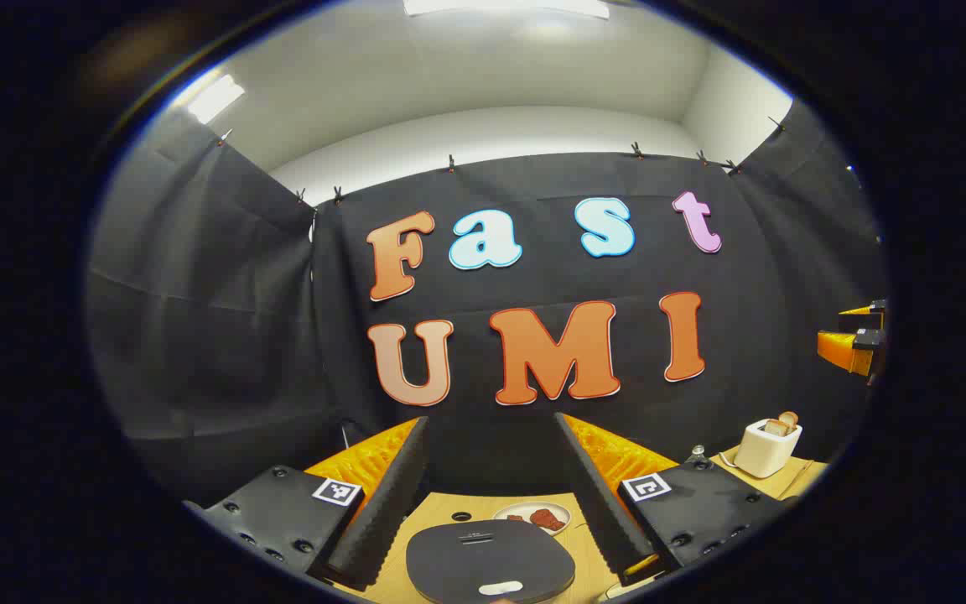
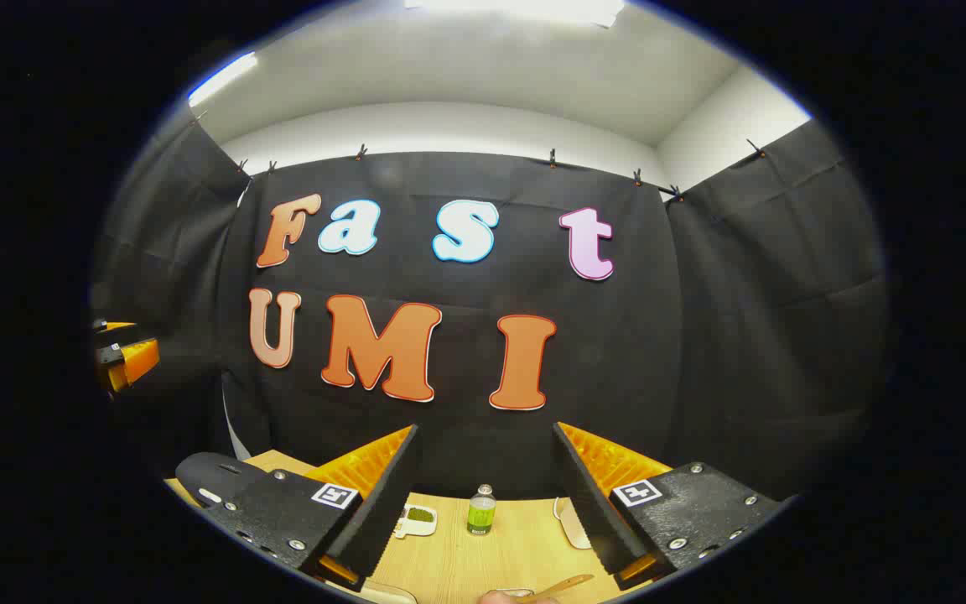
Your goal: Close the left gripper, press the button to open the rice cooker; take a wooden spoon from the chopstick holder with the right hand, scoop a spoonful of rice and pour it into the rice cooker, then put the wooden spoon back into the chopstick holder.
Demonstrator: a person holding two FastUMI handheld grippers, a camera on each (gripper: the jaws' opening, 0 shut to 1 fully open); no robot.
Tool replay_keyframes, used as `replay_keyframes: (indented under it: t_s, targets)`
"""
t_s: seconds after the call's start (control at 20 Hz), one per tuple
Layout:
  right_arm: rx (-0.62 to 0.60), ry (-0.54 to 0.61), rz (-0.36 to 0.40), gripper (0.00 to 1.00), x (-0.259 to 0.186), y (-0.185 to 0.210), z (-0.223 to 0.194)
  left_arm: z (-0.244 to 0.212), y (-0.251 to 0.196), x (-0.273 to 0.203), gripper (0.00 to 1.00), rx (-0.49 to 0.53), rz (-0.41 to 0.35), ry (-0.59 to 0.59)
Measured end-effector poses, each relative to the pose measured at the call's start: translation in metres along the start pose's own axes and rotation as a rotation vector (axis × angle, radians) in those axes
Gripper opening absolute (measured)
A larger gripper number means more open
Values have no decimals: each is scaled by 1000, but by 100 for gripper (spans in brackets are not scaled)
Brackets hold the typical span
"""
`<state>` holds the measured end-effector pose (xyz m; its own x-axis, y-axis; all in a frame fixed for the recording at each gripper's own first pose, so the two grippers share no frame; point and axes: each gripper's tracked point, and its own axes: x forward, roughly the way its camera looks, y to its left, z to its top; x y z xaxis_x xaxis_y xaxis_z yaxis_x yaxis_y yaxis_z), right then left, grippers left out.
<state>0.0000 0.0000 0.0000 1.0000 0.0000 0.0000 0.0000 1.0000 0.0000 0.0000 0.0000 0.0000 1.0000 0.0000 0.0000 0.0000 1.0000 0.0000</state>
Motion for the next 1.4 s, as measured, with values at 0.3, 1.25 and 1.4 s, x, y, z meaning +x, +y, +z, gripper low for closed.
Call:
replay_keyframes:
  t_s: [0.3, 1.25, 1.4]
  targets:
    - [-4, -36, 63, 97, 12, 11, 20, -1, -13, -22, 90, -7, 17, -6]
    - [30, 25, 45, 97, 8, -32, -13, 16, -49, -24, 90, 68, 19, -16]
    - [3, 30, 54, 95, 5, -29, -17, 13, -50, -23, 100, 71, 19, -8]
